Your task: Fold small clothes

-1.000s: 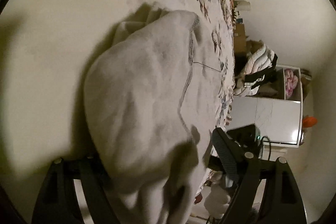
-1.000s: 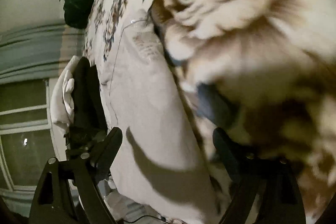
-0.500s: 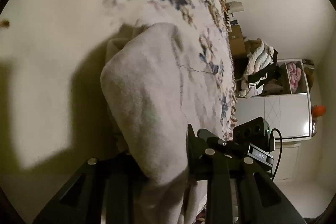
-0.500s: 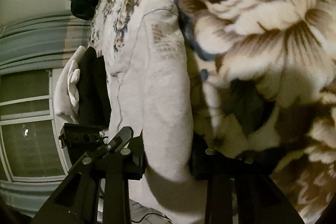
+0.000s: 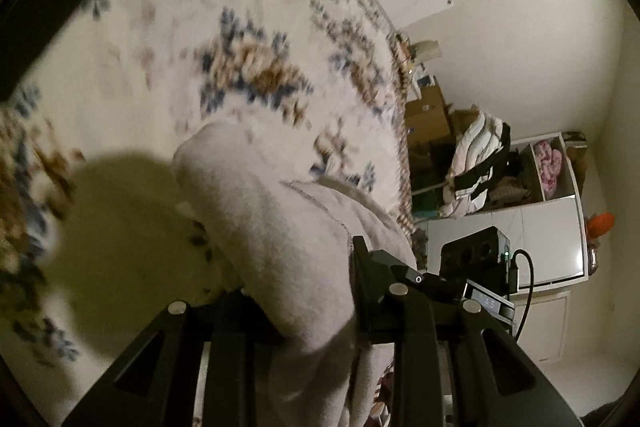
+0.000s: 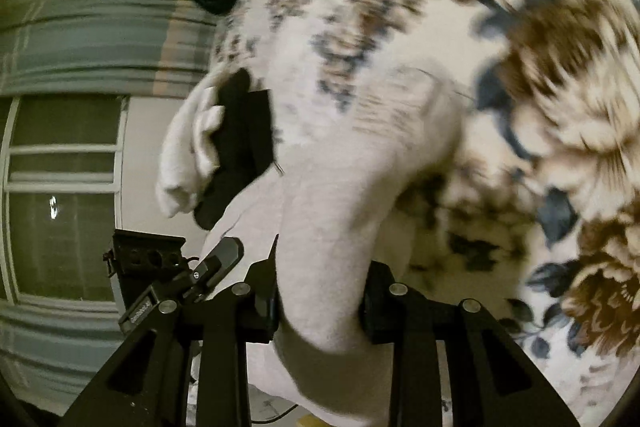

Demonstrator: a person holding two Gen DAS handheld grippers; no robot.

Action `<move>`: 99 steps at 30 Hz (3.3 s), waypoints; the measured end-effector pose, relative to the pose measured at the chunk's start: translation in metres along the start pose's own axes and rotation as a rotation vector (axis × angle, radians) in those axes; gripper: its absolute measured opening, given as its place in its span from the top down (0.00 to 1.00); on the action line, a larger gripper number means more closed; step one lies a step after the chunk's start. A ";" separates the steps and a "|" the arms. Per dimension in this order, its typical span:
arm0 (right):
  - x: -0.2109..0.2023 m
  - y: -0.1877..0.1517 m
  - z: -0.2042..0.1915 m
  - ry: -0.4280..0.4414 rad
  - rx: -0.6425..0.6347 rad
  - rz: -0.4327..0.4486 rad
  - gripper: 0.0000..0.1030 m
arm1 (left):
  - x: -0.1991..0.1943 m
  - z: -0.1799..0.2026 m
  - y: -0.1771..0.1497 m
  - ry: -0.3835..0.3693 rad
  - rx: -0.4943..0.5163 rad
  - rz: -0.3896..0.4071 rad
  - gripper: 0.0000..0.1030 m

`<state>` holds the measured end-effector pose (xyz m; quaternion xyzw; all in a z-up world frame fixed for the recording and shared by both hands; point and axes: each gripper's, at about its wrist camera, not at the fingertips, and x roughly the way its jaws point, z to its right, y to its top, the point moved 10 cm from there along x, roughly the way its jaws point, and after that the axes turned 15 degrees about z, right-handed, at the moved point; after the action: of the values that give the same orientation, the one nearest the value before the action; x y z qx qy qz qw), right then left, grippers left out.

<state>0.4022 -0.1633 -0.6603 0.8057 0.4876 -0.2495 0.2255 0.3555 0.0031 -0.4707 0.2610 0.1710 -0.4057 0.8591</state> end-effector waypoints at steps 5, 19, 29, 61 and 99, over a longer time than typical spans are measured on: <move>0.001 0.016 -0.096 0.043 -0.071 0.028 0.69 | -0.053 0.030 0.068 -0.035 0.038 0.073 0.77; 0.126 0.078 -0.402 0.200 -0.191 0.146 0.69 | -0.176 0.044 0.340 -0.063 0.187 0.235 0.77; 0.325 0.047 -0.405 0.054 -0.188 0.026 0.69 | -0.143 -0.158 0.393 0.173 0.105 0.135 0.77; -0.012 -0.041 -0.440 -0.643 -0.686 0.480 0.00 | -0.323 -0.002 0.244 0.681 0.565 0.382 0.06; -0.333 -0.316 -0.533 -0.595 -0.690 0.682 0.00 | -0.506 0.132 0.045 0.549 0.736 0.489 0.00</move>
<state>0.0825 0.0692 -0.0788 0.6923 0.1688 -0.2050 0.6709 0.0919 0.2572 -0.0952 0.6749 0.1699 -0.1432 0.7036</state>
